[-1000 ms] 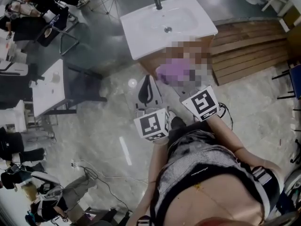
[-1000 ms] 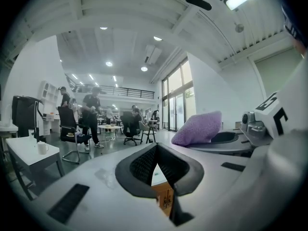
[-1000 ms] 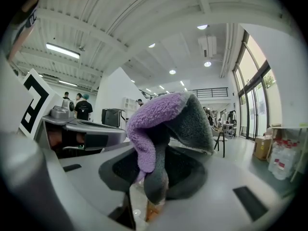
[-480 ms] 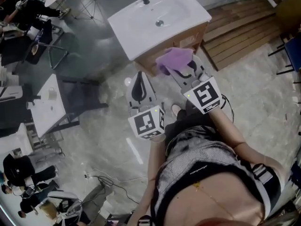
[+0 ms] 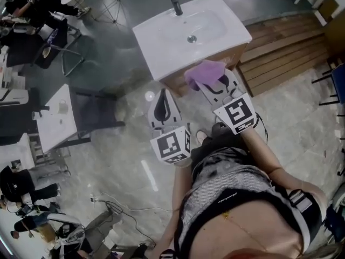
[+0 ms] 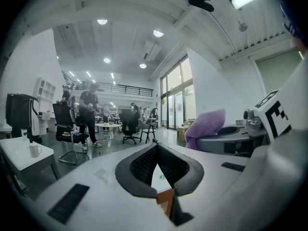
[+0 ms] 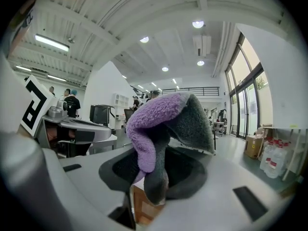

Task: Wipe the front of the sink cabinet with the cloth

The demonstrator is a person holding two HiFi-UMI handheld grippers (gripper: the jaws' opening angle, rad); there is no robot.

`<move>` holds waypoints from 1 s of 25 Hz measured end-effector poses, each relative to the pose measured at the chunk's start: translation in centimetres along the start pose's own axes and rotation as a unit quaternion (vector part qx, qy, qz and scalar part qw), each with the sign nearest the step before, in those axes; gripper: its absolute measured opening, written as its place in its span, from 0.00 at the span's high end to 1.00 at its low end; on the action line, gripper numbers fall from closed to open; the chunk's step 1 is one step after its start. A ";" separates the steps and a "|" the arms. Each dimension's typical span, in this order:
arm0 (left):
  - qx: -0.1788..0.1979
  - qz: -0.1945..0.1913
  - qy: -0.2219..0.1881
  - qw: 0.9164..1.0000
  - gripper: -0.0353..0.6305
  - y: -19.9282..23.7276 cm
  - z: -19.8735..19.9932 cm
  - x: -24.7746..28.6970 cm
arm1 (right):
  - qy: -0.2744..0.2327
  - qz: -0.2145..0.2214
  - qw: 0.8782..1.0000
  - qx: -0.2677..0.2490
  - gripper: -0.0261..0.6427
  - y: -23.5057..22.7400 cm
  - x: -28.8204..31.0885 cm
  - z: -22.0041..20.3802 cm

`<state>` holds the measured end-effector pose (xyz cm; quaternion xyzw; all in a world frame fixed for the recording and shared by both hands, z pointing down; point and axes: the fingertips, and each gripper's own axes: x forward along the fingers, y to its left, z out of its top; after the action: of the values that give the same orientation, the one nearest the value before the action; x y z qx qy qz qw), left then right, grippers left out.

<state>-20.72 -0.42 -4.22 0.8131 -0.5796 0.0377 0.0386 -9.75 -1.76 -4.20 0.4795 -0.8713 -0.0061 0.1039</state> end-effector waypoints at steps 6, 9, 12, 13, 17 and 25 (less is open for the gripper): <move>0.001 0.035 -0.004 0.999 0.95 -0.4 1.0 2.1 | -0.010 0.044 0.999 -0.008 0.69 -2.4 2.0 1.0; -0.001 0.060 0.002 0.998 0.95 -0.5 0.7 2.7 | -0.007 0.063 0.998 -0.008 0.69 -3.4 2.6 0.4; -0.007 0.077 0.010 0.997 0.95 -0.2 0.0 3.2 | -0.002 0.080 0.997 -0.008 0.69 -3.4 3.4 0.0; -0.009 0.079 0.013 0.997 0.95 0.1 -0.3 3.4 | -0.001 0.084 0.996 -0.008 0.69 -3.2 3.7 -0.1; -0.013 0.074 0.014 0.997 0.95 1.2 -0.5 4.2 | 0.002 0.087 0.996 -0.007 0.69 -2.8 5.0 -0.4; -0.010 0.010 0.008 1.000 0.95 6.8 0.1 7.0 | 0.018 0.012 1.000 0.004 0.69 -1.6 9.4 0.0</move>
<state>-24.83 -9.19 -3.41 0.8066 -0.5876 0.0392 0.0509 -13.34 -10.50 -2.74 0.4694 -0.8751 0.0072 0.1174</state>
